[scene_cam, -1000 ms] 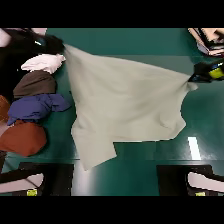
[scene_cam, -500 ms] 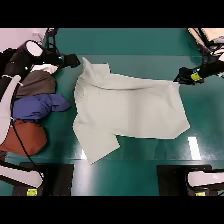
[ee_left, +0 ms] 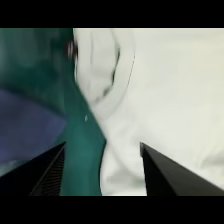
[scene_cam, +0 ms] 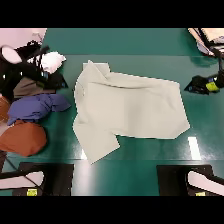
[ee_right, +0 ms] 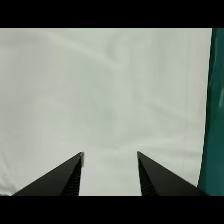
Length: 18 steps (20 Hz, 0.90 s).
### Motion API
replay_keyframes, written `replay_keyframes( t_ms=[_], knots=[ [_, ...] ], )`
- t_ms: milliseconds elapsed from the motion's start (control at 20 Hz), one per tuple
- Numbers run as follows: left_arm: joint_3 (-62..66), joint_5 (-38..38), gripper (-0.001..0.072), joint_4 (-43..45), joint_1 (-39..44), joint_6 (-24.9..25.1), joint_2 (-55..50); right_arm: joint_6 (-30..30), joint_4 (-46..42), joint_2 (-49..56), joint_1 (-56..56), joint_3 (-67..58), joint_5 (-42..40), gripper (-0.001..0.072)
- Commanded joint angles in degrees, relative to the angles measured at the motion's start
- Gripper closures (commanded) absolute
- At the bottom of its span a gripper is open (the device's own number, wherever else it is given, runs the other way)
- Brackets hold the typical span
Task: Fold the shirts.
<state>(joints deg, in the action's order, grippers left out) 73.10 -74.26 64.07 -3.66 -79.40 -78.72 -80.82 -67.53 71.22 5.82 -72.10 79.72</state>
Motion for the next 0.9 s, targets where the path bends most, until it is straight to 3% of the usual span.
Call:
replay_keyframes(
  t_ms=[0,400,600,850],
  knots=[
    [-17.33,0.22,0.0156,-0.28,-0.42,-0.07,8.87,0.48,0.11,-8.61,2.67,9.92,0.24,0.0250],
    [-38.56,9.94,0.0156,-9.57,-0.37,4.92,15.28,0.48,0.37,-17.73,7.15,17.11,0.26,0.0250],
    [-40.92,14.75,0.0158,-14.38,-0.37,7.96,15.26,0.42,0.44,-18.08,7.13,17.11,0.35,0.0251],
    [-41.64,16.65,0.0159,-15.58,0.39,7.96,15.19,0.22,0.44,-18.08,7.13,17.11,0.48,0.0251]
  ],
)
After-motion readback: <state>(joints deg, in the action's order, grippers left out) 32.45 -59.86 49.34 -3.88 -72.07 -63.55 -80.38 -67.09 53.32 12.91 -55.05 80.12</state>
